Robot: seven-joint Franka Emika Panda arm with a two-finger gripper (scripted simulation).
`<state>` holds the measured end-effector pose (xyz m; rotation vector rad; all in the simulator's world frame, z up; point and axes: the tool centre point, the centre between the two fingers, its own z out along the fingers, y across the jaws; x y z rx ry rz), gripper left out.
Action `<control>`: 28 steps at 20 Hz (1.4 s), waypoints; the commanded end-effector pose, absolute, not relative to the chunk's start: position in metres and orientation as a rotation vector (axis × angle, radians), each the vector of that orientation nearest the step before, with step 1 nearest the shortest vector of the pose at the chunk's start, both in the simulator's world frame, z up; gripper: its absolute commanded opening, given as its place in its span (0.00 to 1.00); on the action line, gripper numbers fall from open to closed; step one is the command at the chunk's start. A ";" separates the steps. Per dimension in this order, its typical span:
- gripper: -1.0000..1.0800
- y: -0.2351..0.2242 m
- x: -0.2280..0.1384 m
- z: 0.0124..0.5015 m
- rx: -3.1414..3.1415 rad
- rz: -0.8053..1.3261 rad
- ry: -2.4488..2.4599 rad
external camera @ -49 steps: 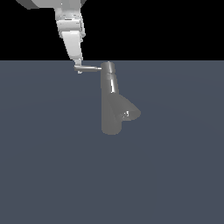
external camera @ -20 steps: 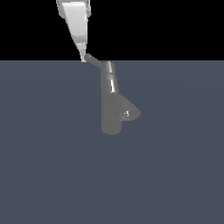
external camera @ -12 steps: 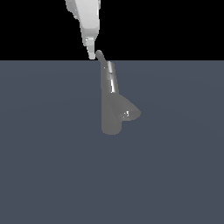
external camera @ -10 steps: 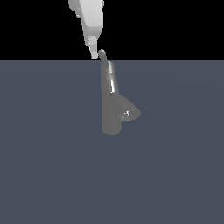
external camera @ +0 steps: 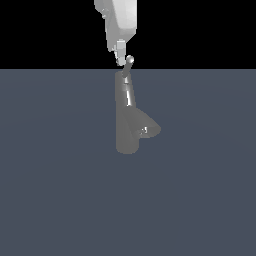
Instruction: Turn on the faucet by rotating a designated handle.
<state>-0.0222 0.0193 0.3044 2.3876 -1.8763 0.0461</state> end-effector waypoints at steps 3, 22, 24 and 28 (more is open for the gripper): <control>0.00 -0.023 -0.017 0.302 2.360 0.041 -1.901; 0.00 -0.055 0.023 0.291 2.379 0.043 -1.885; 0.00 -0.061 0.027 0.288 2.376 0.043 -1.887; 0.00 -0.071 0.037 0.284 2.370 0.042 -1.892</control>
